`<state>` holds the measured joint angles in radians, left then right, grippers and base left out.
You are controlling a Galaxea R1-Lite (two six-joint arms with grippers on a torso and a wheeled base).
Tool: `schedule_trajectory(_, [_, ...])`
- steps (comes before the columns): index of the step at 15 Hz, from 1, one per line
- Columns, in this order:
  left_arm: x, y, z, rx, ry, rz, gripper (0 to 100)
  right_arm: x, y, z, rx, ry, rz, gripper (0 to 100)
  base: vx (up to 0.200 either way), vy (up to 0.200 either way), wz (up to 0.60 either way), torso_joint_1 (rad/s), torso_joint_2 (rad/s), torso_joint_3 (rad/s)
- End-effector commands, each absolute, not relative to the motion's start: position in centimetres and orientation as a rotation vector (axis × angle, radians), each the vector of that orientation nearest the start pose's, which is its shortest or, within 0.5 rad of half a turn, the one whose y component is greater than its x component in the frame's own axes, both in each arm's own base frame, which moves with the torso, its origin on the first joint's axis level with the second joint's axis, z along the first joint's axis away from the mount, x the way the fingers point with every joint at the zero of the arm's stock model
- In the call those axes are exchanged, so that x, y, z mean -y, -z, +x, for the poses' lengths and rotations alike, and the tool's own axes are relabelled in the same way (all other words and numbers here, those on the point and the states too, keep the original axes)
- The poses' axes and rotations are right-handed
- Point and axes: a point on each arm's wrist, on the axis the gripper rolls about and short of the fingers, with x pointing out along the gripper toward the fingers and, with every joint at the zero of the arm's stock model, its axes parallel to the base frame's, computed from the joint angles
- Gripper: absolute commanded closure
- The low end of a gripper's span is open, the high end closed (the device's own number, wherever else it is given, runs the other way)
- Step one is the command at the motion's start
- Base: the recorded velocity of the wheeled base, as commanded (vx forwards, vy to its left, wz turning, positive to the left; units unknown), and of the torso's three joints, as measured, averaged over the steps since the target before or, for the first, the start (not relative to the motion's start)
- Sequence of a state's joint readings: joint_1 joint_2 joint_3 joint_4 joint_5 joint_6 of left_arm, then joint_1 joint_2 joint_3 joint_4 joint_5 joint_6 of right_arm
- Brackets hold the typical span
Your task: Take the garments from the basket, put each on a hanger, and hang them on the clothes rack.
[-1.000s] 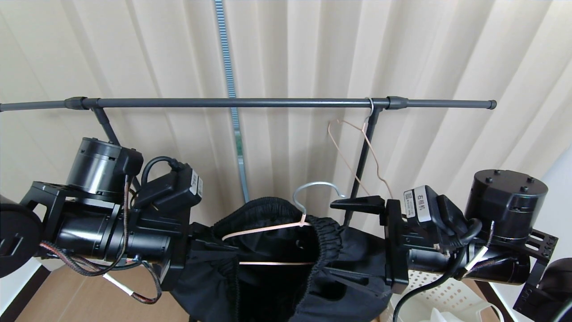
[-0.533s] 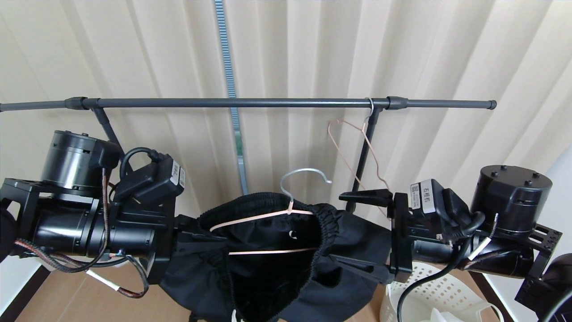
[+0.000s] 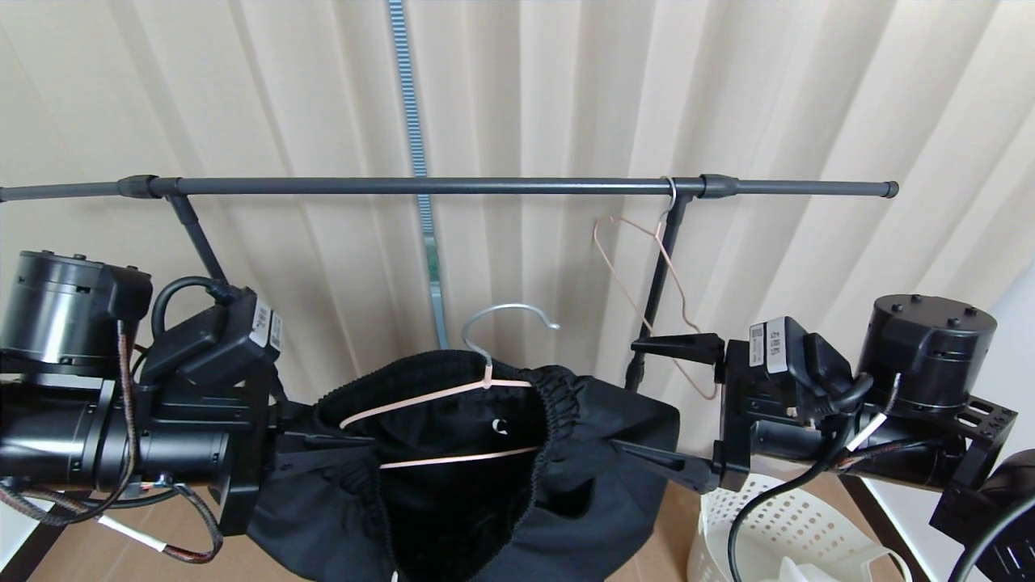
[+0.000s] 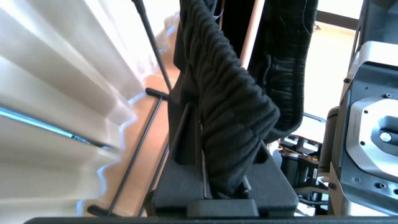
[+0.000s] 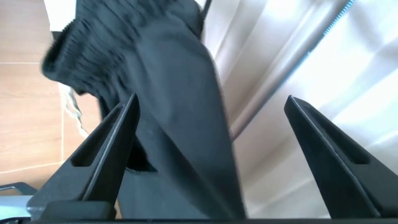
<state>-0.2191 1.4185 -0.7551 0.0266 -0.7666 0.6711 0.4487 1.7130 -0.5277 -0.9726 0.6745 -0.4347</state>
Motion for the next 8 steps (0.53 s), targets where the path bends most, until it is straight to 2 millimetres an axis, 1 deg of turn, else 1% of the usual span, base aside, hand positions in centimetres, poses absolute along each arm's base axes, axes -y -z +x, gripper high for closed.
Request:
schedule_trajectory(1, [5.3, -19.2, 19.5, -0.322, 1.093, 0.401, 100, -13.0, -12.6, 25.2, -0.020, -1.138, -0.385, 0, 0.000, 0.000, 0.00, 0.000, 0.00, 0.000])
schedule_trajectory(2, [5.0, -19.2, 19.3, -0.320, 1.078, 0.400, 100, -12.9, -11.8, 25.9, -0.027, -1.134, -0.417, 0, 0.000, 0.000, 0.00, 0.000, 0.00, 0.000])
schedule_trajectory(5, [4.3, -19.5, 19.1, -0.313, 1.040, 0.398, 100, -12.9, -10.6, 26.3, -0.042, -1.138, -0.456, 0, 0.000, 0.000, 0.00, 0.000, 0.00, 0.000])
schedule_trajectory(6, [4.1, -19.5, 19.0, -0.312, 1.034, 0.396, 100, -13.0, -9.8, 26.6, -0.062, -1.144, -0.460, 0, 0.000, 0.000, 0.00, 0.000, 0.00, 0.000])
schedule_trajectory(7, [4.1, -19.5, 19.0, -0.311, 1.034, 0.396, 100, -13.1, -9.6, 26.7, -0.067, -1.148, -0.463, 0, 0.000, 0.000, 0.00, 0.000, 0.00, 0.000])
schedule_trajectory(8, [4.1, -19.6, 18.9, -0.306, 1.031, 0.399, 100, -13.3, -8.3, 27.4, -0.100, -1.155, -0.464, 0, 0.000, 0.000, 0.00, 0.000, 0.00, 0.000])
